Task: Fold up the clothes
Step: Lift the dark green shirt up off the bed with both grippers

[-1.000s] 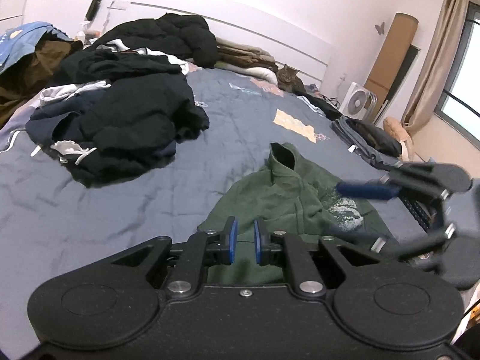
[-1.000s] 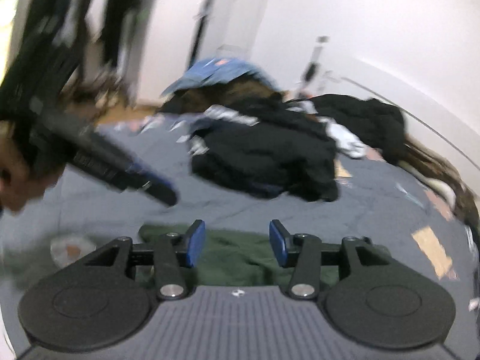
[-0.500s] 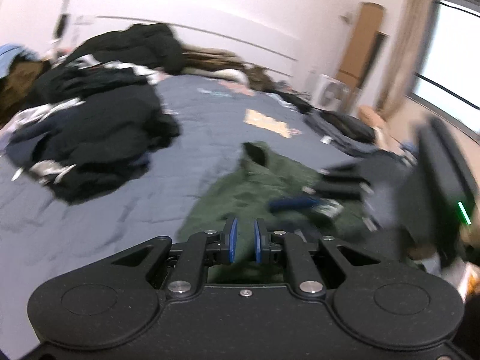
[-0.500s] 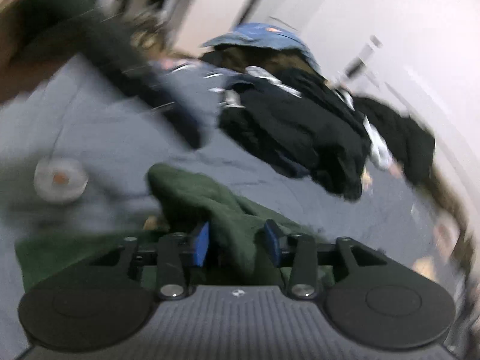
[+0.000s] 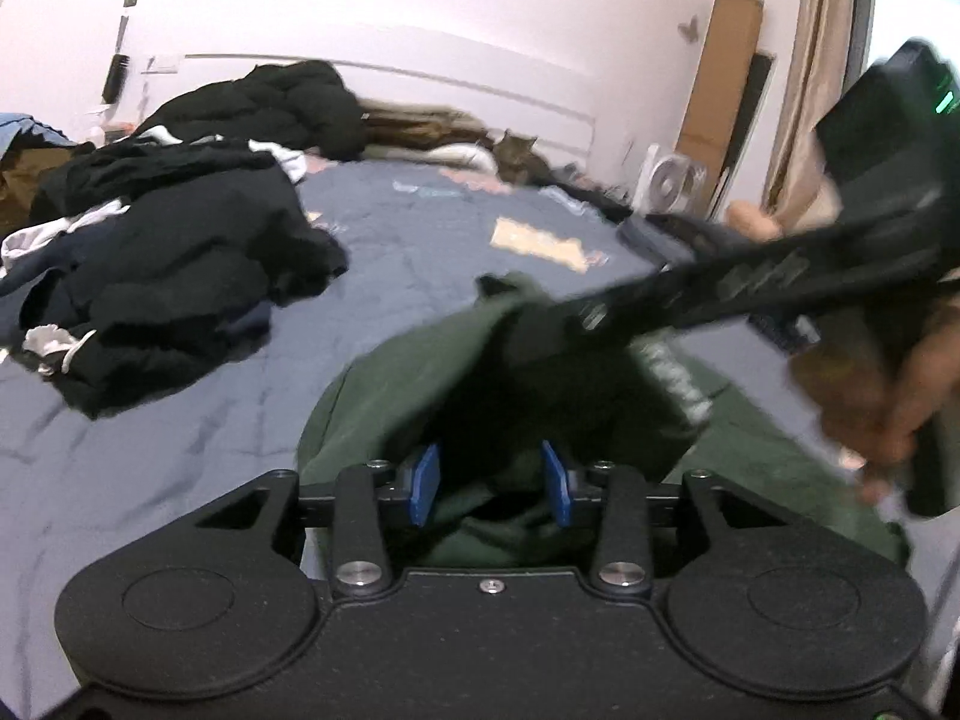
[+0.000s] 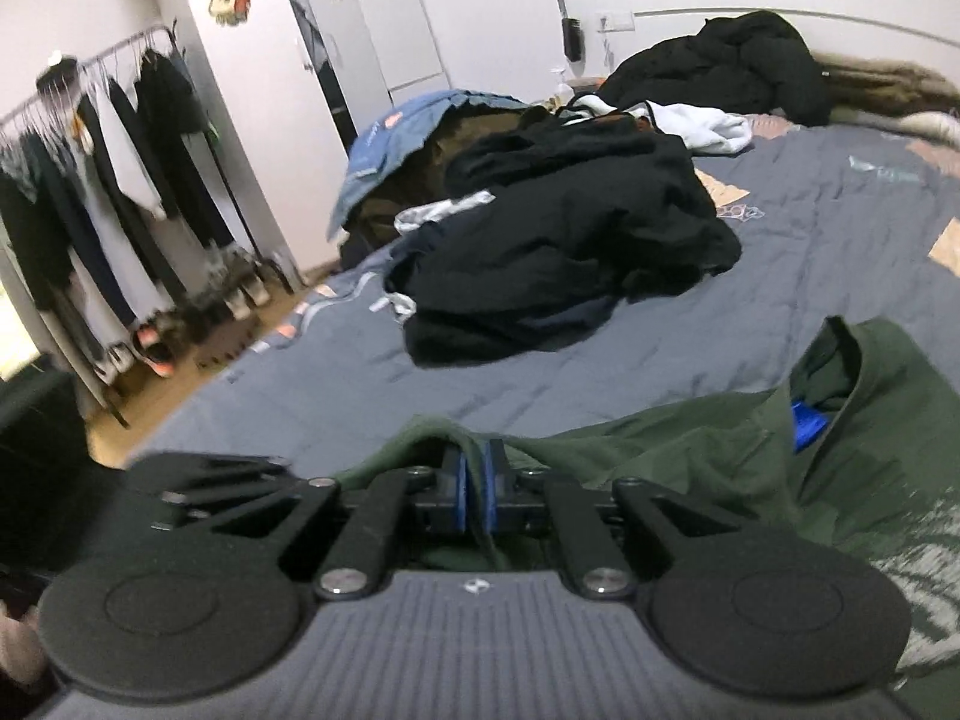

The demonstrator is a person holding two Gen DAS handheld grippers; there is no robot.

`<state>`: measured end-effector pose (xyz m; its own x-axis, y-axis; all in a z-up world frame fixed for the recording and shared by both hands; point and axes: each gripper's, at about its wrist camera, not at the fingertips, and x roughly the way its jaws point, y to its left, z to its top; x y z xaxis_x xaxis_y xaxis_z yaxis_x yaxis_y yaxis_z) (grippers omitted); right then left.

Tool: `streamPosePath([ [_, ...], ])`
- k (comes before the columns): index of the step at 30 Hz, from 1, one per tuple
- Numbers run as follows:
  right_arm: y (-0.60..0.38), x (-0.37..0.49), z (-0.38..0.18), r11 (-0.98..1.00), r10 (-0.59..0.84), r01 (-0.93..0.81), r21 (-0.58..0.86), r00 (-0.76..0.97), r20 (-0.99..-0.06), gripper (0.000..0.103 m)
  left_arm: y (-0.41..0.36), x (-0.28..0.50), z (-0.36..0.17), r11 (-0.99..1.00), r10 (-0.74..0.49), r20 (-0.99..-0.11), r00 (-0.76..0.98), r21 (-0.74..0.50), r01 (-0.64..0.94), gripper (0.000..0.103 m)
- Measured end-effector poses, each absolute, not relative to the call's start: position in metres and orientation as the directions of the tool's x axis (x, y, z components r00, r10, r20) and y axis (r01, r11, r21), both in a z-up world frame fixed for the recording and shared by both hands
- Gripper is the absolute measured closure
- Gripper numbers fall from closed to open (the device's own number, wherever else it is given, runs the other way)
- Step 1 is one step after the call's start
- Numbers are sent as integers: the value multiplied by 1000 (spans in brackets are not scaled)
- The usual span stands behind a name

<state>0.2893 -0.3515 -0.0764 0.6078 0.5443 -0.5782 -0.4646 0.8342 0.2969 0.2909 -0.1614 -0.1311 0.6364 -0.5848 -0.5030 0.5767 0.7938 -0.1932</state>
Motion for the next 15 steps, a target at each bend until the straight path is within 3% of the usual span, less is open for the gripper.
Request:
streamPosePath([
  [9, -345, 279, -67, 817, 569, -491, 301, 604, -558, 97, -183, 289, -156, 828, -473, -574, 668, -30, 560, 68],
  [13, -347, 279, -69, 821, 565, -483, 305, 605, -561, 97, -185, 288, -161, 836, -457, -579, 676, -19, 549, 89],
  [15, -348, 279, -69, 825, 559, -476, 303, 611, -561, 97, -178, 288, -154, 820, -494, -577, 650, -60, 569, 93],
])
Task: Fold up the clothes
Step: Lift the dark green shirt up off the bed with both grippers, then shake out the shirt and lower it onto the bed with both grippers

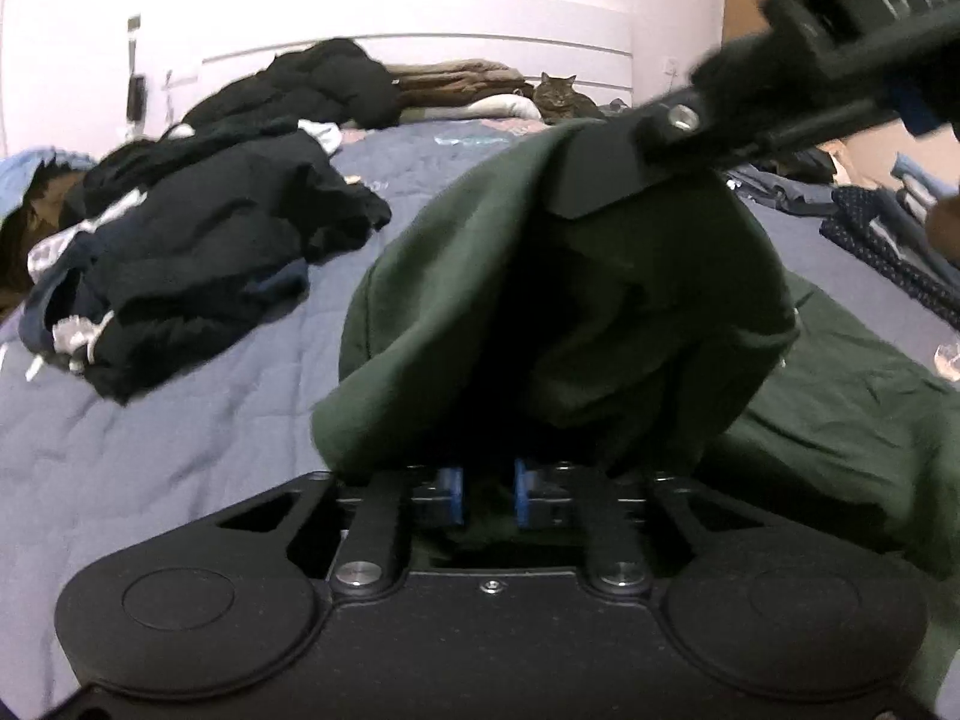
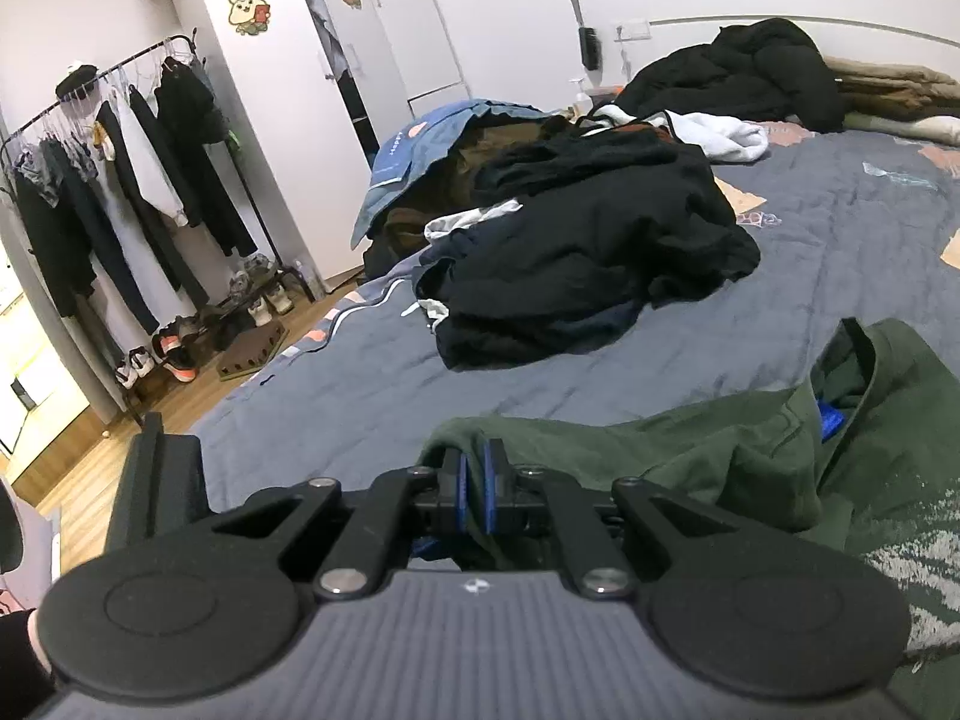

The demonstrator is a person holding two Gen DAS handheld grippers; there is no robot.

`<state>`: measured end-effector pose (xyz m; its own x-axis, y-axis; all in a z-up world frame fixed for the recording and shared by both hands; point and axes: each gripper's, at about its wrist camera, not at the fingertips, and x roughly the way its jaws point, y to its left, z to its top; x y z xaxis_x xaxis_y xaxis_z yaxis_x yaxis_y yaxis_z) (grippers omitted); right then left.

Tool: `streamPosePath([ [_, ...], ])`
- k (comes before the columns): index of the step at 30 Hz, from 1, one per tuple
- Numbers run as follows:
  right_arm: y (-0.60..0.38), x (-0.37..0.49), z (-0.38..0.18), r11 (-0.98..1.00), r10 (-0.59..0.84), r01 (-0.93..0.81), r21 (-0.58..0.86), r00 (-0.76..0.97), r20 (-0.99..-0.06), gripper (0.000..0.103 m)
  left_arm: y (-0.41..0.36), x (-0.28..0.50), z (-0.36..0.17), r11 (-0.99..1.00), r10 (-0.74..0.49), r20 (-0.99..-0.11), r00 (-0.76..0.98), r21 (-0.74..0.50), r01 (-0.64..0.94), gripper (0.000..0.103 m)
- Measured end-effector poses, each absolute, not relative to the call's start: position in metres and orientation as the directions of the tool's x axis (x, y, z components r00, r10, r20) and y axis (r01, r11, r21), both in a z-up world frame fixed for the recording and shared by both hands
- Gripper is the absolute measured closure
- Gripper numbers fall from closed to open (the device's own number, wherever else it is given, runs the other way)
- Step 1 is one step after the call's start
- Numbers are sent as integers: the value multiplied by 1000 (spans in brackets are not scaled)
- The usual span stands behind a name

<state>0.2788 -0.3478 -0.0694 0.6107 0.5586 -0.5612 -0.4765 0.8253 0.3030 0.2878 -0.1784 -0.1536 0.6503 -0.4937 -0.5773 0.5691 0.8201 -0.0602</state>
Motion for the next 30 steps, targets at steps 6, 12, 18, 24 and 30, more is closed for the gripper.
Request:
streamPosePath([
  [6, -367, 284, -66, 850, 526, -414, 324, 662, -535, 97, -149, 285, -123, 750, -630, -517, 579, -212, 626, 95],
  [12, -388, 294, -62, 862, 500, -346, 370, 701, -510, 97, -103, 278, -86, 614, -789, -334, 515, -397, 683, 98],
  [18, -389, 301, -69, 863, 495, -327, 386, 699, -515, 97, -93, 277, -81, 644, -762, -384, 522, -359, 676, 98],
  [24, -370, 300, -77, 840, 541, -376, 391, 641, -545, 93, -54, 274, -64, 607, -793, -285, 538, -439, 662, 98],
  [30, -356, 280, -51, 832, 554, -449, 325, 665, -501, 83, -30, 285, -63, 504, -827, -119, 549, -590, 631, 98],
])
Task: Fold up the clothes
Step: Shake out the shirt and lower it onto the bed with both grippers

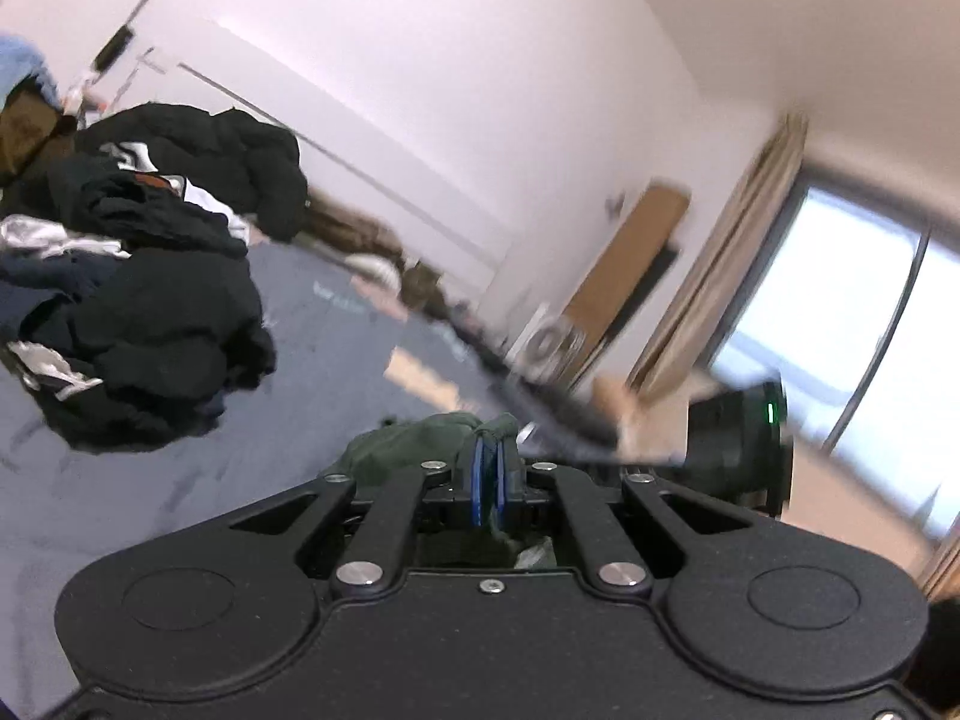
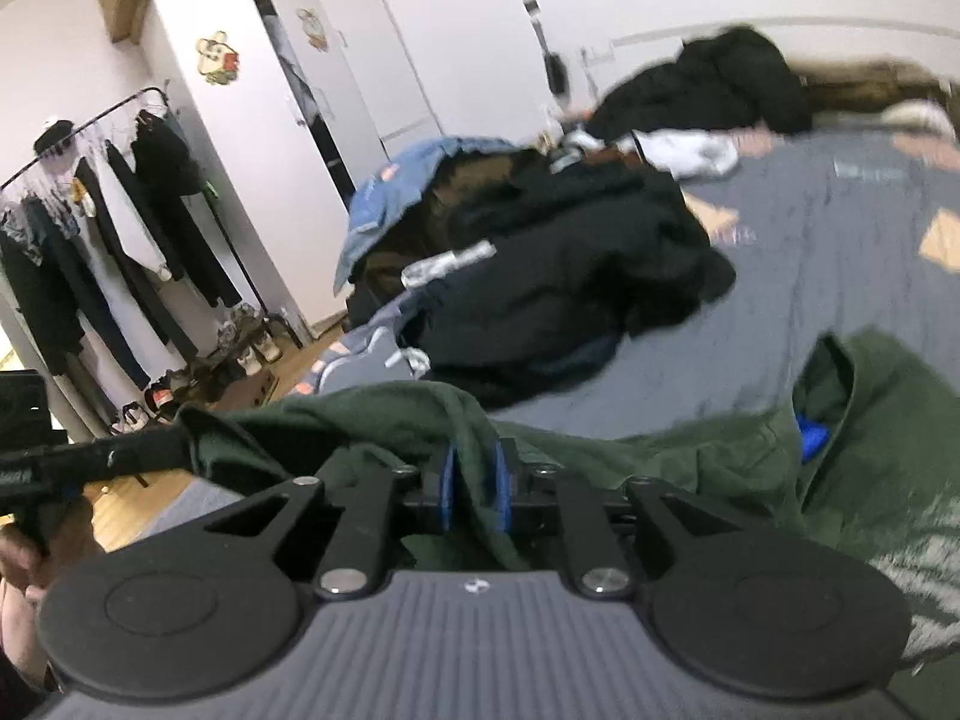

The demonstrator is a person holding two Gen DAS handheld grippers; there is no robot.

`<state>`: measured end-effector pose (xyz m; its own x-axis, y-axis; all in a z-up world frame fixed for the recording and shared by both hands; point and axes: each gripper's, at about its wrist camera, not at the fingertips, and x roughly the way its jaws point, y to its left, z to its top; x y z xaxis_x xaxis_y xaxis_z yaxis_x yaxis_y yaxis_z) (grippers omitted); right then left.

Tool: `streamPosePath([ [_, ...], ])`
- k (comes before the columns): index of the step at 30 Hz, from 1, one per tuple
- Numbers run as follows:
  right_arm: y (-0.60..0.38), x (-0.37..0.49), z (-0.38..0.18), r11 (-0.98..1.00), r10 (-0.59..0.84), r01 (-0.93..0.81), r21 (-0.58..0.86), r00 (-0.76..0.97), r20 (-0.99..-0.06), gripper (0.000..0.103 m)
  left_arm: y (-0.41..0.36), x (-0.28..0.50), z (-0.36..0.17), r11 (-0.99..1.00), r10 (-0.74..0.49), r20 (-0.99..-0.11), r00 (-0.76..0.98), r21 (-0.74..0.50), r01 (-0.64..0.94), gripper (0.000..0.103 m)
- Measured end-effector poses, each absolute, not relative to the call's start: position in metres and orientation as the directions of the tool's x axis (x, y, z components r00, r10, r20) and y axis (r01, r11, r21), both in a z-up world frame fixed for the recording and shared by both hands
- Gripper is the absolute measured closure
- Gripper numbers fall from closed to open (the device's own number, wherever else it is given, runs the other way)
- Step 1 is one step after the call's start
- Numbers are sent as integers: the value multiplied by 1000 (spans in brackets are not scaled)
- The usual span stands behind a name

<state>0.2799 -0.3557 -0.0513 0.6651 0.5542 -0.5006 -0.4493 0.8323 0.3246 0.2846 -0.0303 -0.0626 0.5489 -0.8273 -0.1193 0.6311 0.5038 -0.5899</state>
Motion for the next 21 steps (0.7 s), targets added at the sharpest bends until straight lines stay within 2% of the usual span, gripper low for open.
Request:
streamPosePath([
  [4, -346, 260, -32, 824, 559, -521, 222, 684, -469, 65, -29, 291, -65, 498, -827, -120, 549, -611, 615, 98],
  [6, -342, 252, -28, 816, 564, -549, 182, 686, -459, 63, -30, 292, -66, 498, -827, -124, 548, -615, 611, 98],
  [15, -298, 236, -32, 720, 524, -667, -193, 704, -479, 63, -29, 295, -69, 496, -832, -135, 538, -612, 615, 98],
  [20, -282, 252, -48, 653, 489, -702, -285, 678, -549, 64, -31, 297, -71, 512, -828, -160, 537, -607, 608, 98],
  [21, -279, 255, -53, 645, 475, -706, -294, 671, -570, 68, -31, 298, -72, 516, -826, -167, 539, -607, 604, 98],
])
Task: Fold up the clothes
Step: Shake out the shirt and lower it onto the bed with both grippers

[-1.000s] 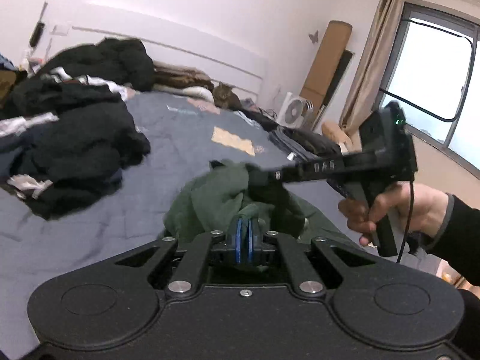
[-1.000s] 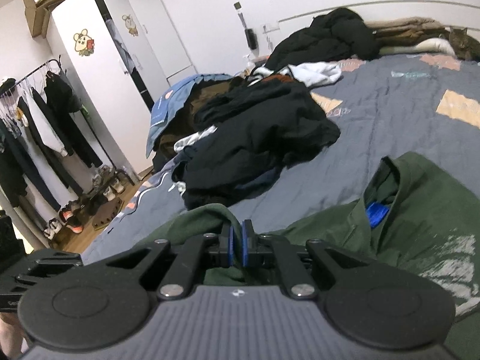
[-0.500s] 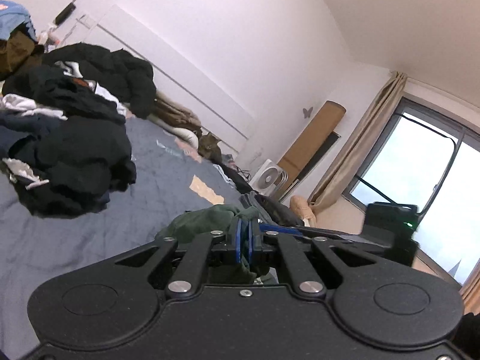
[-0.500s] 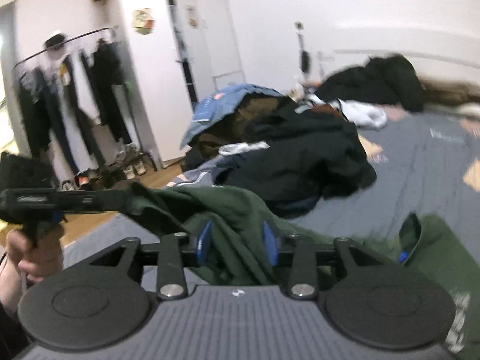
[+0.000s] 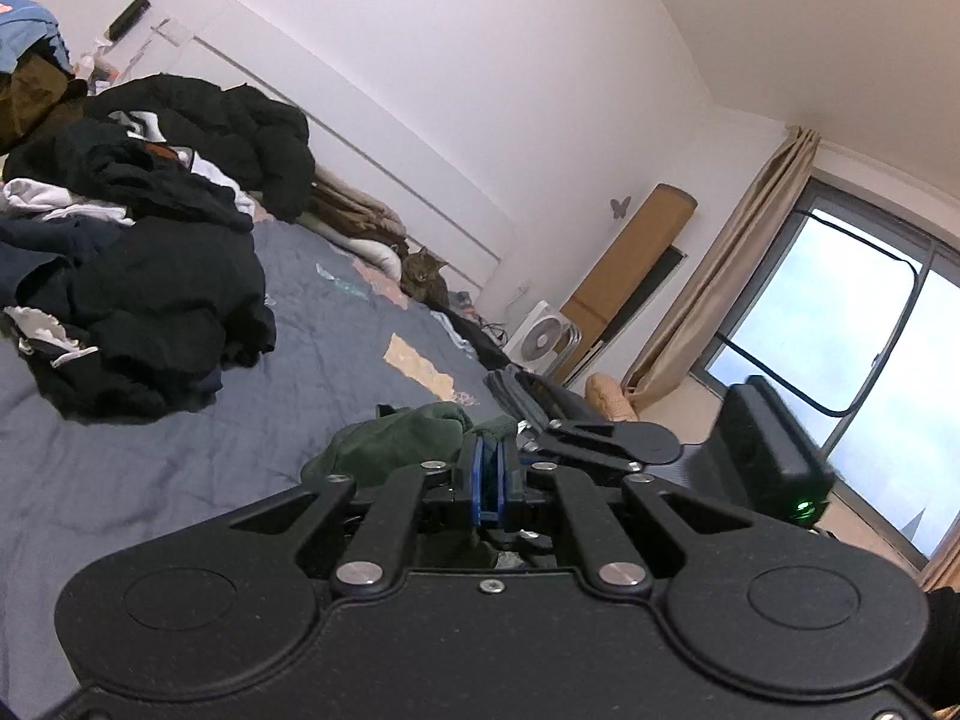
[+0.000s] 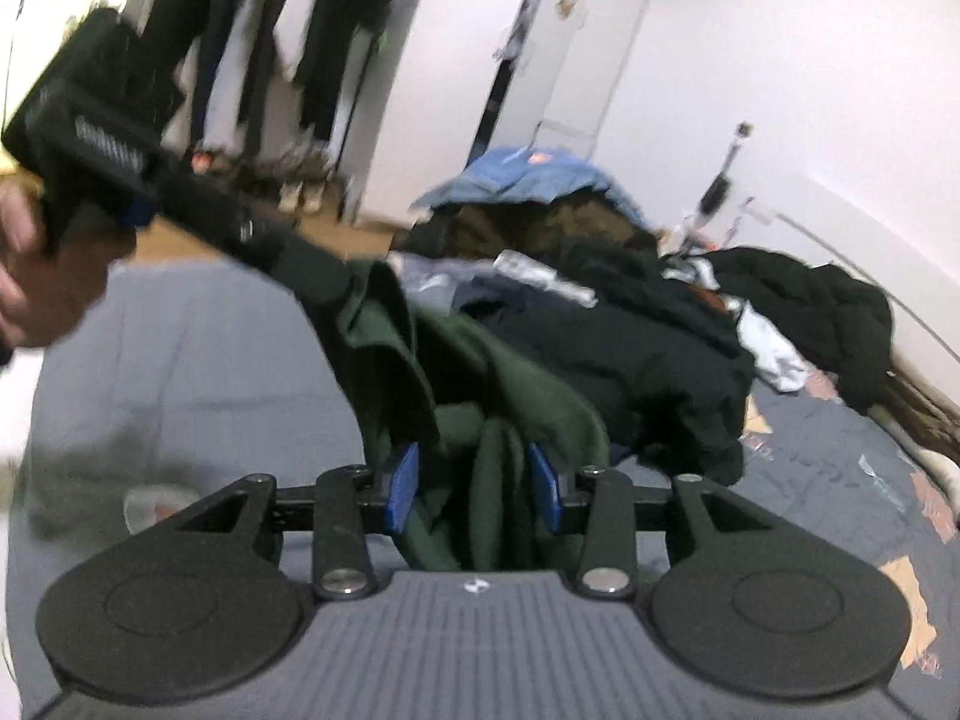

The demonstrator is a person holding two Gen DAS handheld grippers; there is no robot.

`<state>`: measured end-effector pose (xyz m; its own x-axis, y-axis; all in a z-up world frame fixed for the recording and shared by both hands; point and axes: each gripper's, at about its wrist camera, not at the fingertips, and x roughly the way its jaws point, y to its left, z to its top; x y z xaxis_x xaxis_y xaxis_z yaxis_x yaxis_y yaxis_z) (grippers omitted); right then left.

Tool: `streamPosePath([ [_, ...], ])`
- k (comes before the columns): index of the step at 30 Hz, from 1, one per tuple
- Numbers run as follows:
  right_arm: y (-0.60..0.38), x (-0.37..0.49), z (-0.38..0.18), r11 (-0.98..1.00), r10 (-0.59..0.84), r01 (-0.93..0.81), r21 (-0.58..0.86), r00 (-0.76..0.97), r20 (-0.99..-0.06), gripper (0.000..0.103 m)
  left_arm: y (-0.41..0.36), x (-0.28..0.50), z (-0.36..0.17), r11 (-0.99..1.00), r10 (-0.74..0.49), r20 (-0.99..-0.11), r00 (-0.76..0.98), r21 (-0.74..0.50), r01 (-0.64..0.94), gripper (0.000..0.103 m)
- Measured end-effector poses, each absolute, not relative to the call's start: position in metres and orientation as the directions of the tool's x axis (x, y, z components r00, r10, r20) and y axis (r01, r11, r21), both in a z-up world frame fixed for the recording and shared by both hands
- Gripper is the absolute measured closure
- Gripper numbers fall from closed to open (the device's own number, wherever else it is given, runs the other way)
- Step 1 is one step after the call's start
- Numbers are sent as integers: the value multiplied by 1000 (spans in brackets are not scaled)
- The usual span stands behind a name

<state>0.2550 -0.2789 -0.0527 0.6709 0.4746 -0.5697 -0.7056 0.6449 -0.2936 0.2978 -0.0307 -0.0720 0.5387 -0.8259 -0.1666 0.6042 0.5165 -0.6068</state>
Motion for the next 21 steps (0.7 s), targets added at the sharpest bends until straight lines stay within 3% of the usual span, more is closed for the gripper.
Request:
streamPosePath([
  [3, -279, 260, -59, 651, 454, -705, -281, 659, -599, 98, -29, 301, -75, 536, -813, -188, 550, -610, 583, 98],
  [7, -299, 255, -46, 713, 508, -684, -155, 657, -557, 99, -20, 306, -77, 590, -766, -229, 600, -621, 516, 98],
  [13, -356, 254, -12, 750, 657, -612, 249, 645, -392, 99, -29, 290, -44, 663, -726, -254, 639, -507, 551, 96],
  [17, -383, 252, -1, 709, 696, -573, 410, 662, -278, 99, -28, 269, -17, 676, -720, -207, 662, -424, 603, 91],
  [21, -398, 253, 1, 694, 692, -543, 473, 684, -232, 99, -12, 253, -2, 672, -714, -135, 687, -409, 618, 91],
])
